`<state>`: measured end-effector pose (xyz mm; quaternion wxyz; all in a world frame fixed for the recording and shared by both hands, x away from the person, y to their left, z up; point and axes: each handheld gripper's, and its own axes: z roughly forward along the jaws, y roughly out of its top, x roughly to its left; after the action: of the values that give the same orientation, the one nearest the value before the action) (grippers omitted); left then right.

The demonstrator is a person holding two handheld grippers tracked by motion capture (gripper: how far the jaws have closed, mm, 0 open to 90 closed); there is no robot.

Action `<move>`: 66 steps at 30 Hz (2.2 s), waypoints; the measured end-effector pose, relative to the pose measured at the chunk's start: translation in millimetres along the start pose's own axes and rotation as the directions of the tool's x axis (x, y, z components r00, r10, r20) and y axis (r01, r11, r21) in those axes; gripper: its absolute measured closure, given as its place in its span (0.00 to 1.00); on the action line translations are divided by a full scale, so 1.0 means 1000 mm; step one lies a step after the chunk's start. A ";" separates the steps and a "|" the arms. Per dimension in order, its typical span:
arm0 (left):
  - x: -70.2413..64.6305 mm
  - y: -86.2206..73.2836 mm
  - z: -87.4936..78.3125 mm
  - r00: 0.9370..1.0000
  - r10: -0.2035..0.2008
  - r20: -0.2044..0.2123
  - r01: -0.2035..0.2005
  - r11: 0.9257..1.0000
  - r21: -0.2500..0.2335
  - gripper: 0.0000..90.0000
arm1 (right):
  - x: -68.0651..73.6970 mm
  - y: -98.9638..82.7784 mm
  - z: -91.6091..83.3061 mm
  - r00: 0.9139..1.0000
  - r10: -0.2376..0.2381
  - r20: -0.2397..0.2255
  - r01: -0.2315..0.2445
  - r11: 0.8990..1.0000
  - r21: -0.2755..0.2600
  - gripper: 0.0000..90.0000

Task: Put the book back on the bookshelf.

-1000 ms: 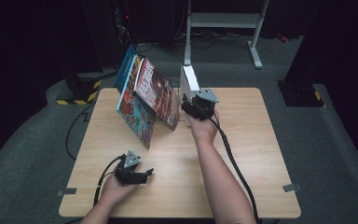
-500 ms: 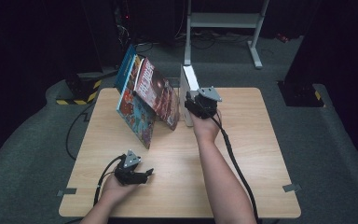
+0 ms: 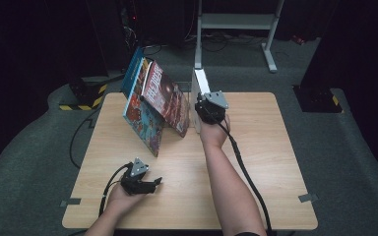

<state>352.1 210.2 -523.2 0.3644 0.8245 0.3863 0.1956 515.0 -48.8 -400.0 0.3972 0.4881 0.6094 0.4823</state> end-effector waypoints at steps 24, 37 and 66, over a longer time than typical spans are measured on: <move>0.000 0.000 0.000 1.000 0.005 -0.003 -0.005 1.000 0.000 0.28 | -0.003 -0.005 -0.001 0.998 0.032 -0.056 -0.029 0.998 0.057 0.42; -0.002 0.000 0.001 1.000 0.004 0.001 -0.004 1.000 0.003 0.28 | -0.004 -0.030 -0.003 0.998 0.019 -0.054 -0.014 0.995 0.098 0.58; -0.002 0.000 0.001 1.000 0.012 0.003 -0.012 1.000 0.014 0.28 | -0.010 -0.021 -0.019 0.993 0.026 -0.111 -0.012 0.992 0.124 0.32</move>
<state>351.8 208.1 -524.2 0.3580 0.8296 0.3822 0.1937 494.9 -63.9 -415.8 0.3269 0.4893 0.6548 0.4744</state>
